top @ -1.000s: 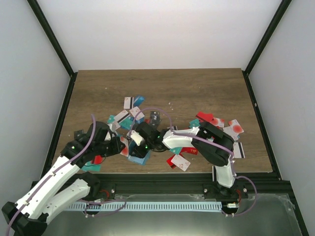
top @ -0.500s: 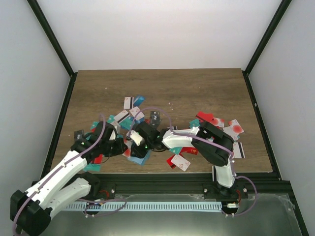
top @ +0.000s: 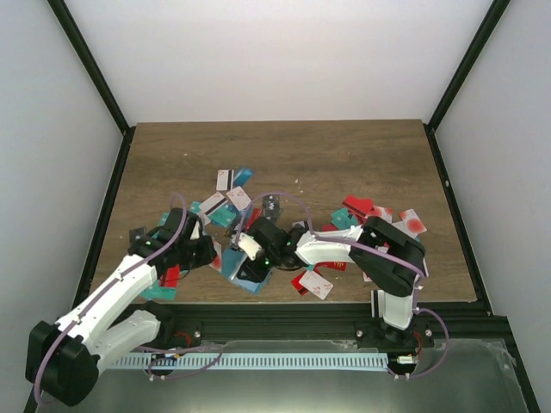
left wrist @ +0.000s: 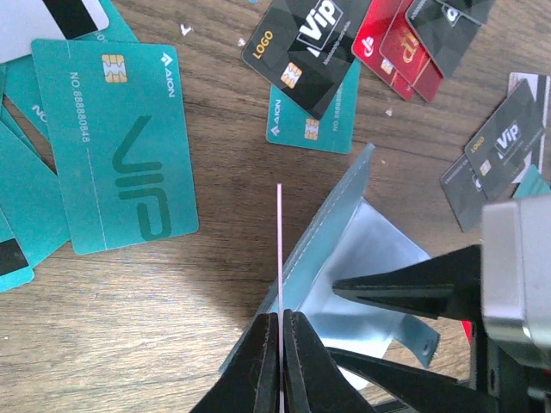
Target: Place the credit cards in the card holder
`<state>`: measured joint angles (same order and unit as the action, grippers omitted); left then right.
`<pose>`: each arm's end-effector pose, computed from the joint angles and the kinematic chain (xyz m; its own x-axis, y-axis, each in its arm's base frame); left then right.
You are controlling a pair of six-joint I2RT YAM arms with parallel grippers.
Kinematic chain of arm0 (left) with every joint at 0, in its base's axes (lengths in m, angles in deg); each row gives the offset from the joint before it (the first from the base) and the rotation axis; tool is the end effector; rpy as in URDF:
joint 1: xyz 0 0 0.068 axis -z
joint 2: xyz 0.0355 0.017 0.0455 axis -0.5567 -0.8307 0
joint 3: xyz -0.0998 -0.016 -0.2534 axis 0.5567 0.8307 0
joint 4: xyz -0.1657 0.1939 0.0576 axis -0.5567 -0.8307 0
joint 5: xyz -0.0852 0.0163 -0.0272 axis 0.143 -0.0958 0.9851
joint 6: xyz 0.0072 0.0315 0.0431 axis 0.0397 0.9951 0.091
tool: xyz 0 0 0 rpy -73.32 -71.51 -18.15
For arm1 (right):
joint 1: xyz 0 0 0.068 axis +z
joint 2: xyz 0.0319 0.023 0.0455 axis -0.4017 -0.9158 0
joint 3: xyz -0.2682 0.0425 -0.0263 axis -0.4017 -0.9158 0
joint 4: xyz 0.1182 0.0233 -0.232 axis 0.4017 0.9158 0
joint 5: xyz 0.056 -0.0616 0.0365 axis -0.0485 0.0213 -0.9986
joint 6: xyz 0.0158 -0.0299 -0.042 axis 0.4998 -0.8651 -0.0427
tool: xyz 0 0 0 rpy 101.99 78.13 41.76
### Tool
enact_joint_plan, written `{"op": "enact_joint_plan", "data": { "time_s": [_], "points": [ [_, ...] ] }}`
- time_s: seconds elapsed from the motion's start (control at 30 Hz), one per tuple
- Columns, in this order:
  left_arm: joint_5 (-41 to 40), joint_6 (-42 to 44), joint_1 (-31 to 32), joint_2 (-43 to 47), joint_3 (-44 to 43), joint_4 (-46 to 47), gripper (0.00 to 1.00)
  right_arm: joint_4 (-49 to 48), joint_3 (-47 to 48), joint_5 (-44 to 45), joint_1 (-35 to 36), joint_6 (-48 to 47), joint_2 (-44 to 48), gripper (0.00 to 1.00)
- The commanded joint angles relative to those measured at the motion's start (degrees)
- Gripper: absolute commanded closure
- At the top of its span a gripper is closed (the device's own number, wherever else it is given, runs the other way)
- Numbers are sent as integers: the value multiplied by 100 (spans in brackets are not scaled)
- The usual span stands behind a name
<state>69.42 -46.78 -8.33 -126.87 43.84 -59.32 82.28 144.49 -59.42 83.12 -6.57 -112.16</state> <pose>0.1486 -0.0786 0.2134 -0.9309 -0.2165 -0.2940 -0.0694 0.8954 -0.4398 0.1744 0.3227 0.1383 -0.5118 -0.6512 -0.5603 -0.8572 0.3437 0.3836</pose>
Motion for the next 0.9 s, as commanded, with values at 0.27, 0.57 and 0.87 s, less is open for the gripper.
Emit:
{"op": "enact_joint_plan", "data": {
  "time_s": [0.27,0.57,0.87],
  "points": [
    [208,-308,-36,-978,-37,926,96,212,-389,63,-20,-291,515,64],
    [764,335,-18,-2011,-322,1716,96,240,-611,189,-47,-391,857,64],
    [709,338,-4,-1855,-218,1547,96,78,-1204,-896,198,-83,1668,64]
  ]
}}
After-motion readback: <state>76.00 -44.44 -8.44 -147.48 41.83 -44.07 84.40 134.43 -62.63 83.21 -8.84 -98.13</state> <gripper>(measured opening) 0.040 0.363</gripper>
